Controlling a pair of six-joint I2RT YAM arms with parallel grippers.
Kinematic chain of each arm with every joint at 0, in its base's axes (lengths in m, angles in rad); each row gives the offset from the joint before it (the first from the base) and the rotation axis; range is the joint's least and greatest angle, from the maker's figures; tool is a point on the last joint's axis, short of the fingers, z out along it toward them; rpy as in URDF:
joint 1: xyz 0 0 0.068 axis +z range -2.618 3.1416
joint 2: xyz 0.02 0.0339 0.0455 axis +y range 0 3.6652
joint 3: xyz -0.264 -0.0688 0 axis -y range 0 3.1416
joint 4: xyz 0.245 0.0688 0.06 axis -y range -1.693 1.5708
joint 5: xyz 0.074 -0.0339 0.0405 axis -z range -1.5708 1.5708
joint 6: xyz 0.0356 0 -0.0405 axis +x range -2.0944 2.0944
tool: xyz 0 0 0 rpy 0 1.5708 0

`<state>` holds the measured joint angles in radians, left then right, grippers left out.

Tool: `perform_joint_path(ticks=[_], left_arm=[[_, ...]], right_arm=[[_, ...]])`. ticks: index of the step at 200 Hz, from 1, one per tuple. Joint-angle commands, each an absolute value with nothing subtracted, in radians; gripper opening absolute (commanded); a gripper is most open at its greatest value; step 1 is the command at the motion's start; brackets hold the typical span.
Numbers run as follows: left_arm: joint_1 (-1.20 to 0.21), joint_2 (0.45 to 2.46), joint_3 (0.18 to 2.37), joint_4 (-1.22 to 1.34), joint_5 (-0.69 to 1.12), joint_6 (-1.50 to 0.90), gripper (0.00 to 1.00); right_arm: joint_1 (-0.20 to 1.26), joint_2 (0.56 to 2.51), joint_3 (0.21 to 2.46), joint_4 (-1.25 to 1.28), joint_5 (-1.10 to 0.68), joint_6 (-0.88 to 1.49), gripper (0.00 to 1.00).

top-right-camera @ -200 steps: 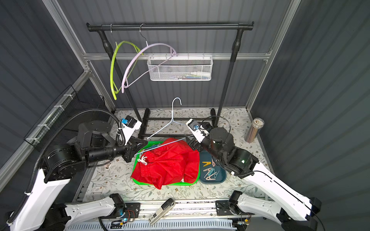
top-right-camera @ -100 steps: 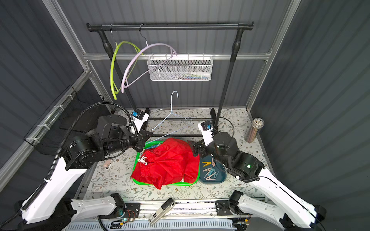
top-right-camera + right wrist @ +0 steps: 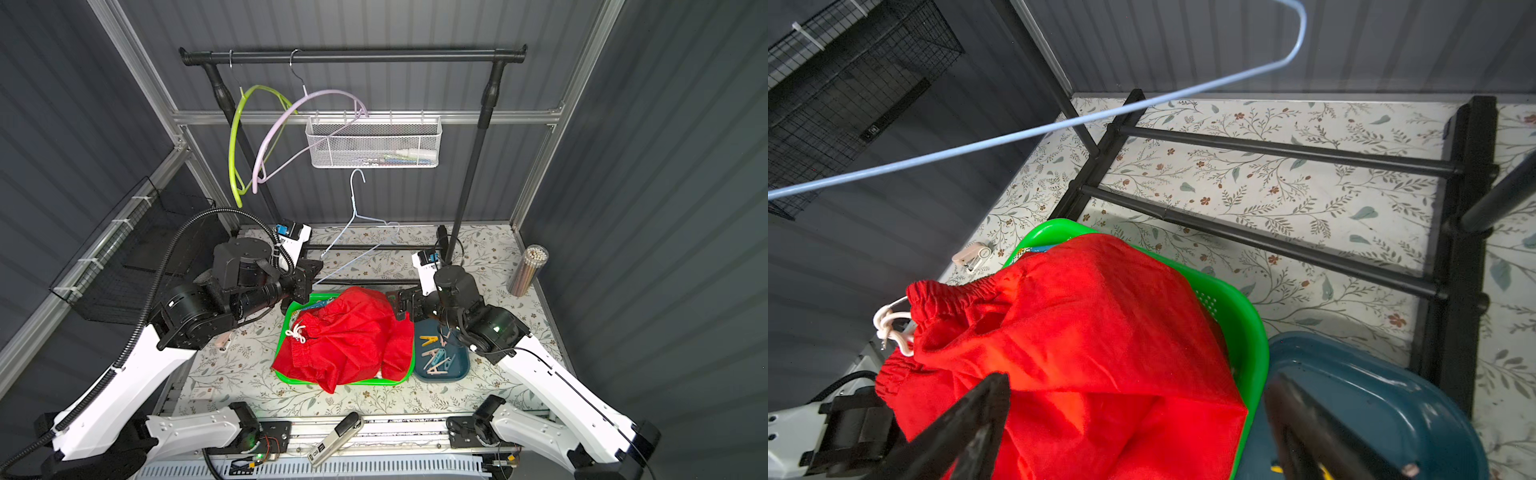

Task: Remove the clothespins securing shorts to the hanger
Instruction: Place the hanger on the clothesline.

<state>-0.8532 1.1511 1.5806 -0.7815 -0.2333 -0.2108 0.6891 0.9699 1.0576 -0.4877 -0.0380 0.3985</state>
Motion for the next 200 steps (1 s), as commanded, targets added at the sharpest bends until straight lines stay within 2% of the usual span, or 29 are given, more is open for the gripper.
perform_joint_path(ticks=[1,200], left_arm=[[-0.856,1.141,1.58,-0.68,-0.254,-0.195,0.0],[-0.855,1.342,1.734,-0.496,-0.237,-0.088,0.0]], right_arm=[[0.662,0.975,1.042,-0.457,-0.102,0.445,0.98],[0.476,1.021,1.066,-0.433,-0.24,0.407,0.99]])
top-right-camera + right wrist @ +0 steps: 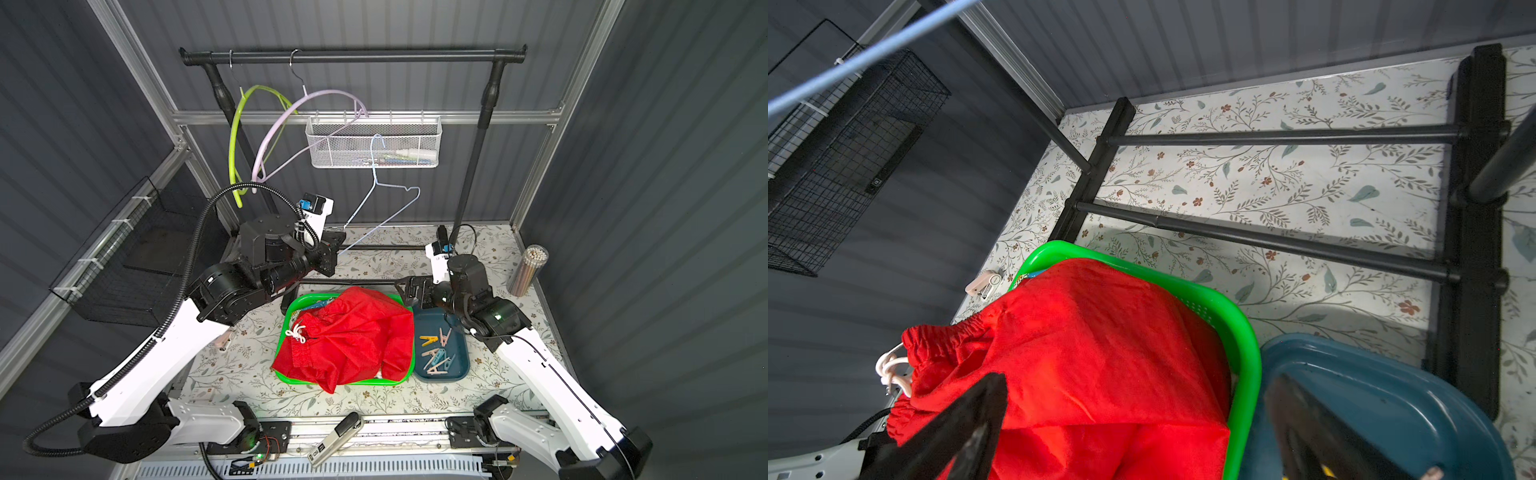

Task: Remove the clothespins securing shorts to the hanger
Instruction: Place the hanger on the clothesline.

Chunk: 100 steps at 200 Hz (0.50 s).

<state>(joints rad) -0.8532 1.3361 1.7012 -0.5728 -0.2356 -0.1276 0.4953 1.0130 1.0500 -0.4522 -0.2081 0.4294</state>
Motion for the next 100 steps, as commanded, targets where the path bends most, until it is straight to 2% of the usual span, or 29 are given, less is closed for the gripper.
perform_joint_path(ticks=[1,32,55,77,100], left_arm=[[-0.855,1.342,1.734,-0.494,-0.237,-0.087,0.0],[-0.851,1.352,1.737,-0.455,-0.231,-0.074,0.0],[-0.795,1.372,1.769,-0.468,-0.134,-0.075,0.0],[-0.682,1.373,1.755,-0.437,0.006,-0.148,0.0],[-0.661,1.37,1.741,-0.41,0.043,-0.153,0.0]], right_arm=[[0.474,1.021,1.067,-0.434,-0.24,0.407,0.99],[0.45,1.042,1.097,-0.452,-0.255,0.394,0.99],[0.436,1.059,1.113,-0.455,-0.273,0.391,0.99],[0.428,1.08,1.132,-0.454,-0.283,0.391,0.99],[0.42,1.094,1.147,-0.453,-0.286,0.389,0.99]])
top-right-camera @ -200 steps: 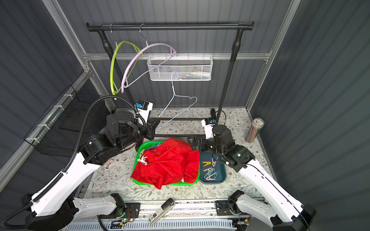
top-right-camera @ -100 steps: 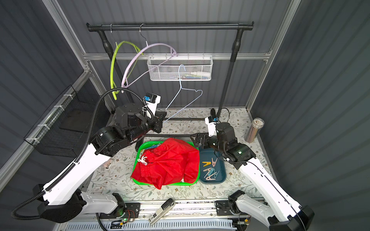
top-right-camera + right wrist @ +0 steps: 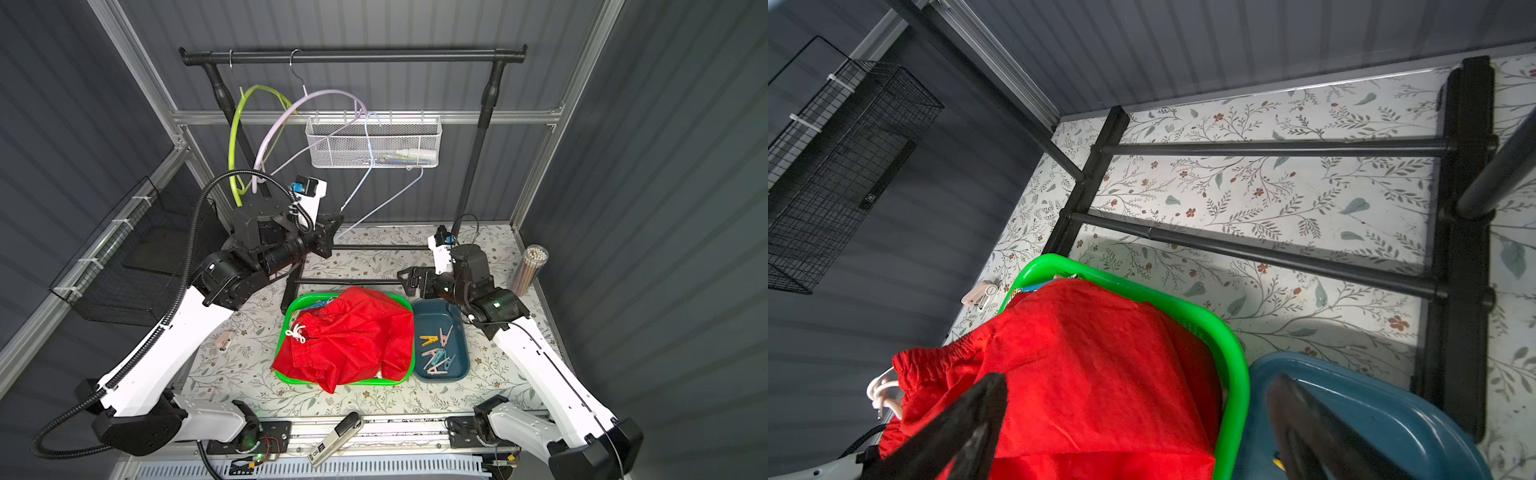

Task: Remove the clothespins securing shorts to the hanger
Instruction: Place the hanger on the clothesline.

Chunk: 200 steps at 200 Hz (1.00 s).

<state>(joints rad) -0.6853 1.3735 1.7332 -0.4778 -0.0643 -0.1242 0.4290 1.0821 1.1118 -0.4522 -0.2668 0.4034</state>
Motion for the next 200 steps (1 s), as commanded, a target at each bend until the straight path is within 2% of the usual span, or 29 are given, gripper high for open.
perform_joint_path(ticks=[1,61,112,200], left_arm=[[-0.66,1.37,1.741,-0.41,0.045,-0.153,0.0],[-0.63,1.361,1.738,-0.371,0.109,-0.156,0.0],[-0.546,1.373,1.749,-0.347,0.271,-0.222,0.0],[-0.535,1.423,1.803,-0.33,0.322,-0.248,0.0]], right_arm=[[0.42,1.095,1.147,-0.453,-0.287,0.388,0.99],[0.401,1.151,1.198,-0.464,-0.317,0.393,0.99],[0.399,1.16,1.197,-0.444,-0.327,0.414,0.99],[0.392,1.093,1.168,-0.468,-0.294,0.391,0.99]])
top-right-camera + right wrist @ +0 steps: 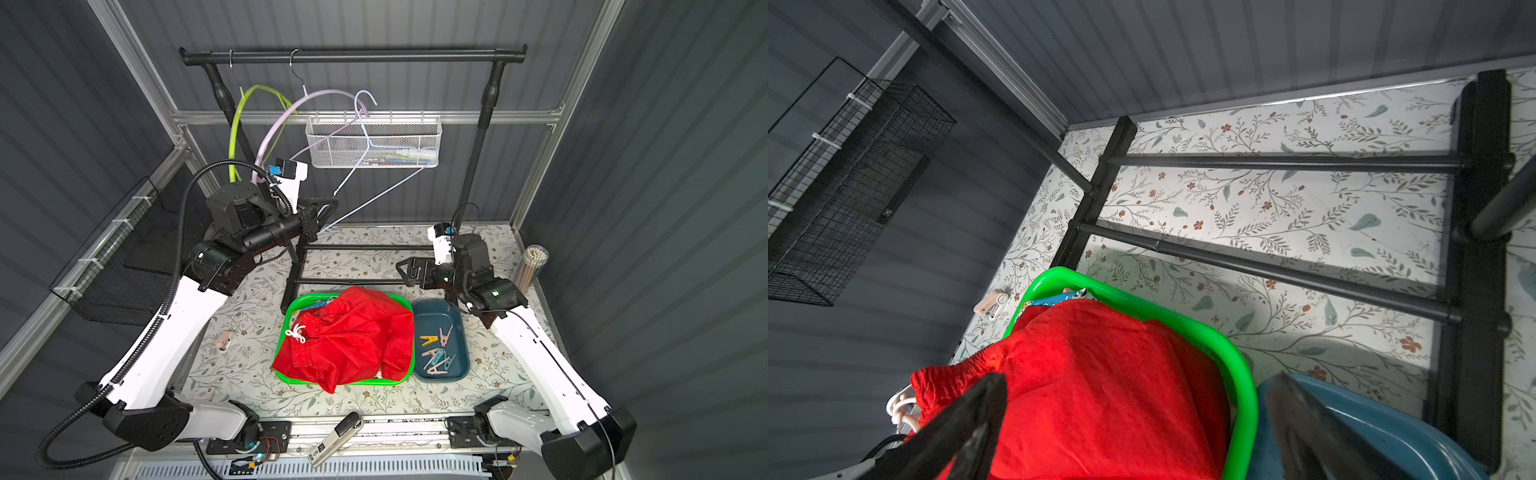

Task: Remove the clothespins securing shorts to the hanger
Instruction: Place the hanger on the clothesline.

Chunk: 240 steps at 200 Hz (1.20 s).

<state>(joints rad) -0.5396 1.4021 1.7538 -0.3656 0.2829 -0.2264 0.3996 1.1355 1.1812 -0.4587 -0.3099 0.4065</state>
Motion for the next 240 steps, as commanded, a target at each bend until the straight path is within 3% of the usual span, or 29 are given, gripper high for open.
perform_joint_path(ticks=[1,240], left_arm=[[-0.535,1.424,1.803,-0.33,0.322,-0.248,0.0],[-0.536,1.592,2.152,-0.556,0.336,-0.118,0.0]], right_arm=[[0.392,1.093,1.167,-0.468,-0.292,0.391,0.99],[0.36,1.049,1.123,-0.466,-0.277,0.401,0.99]])
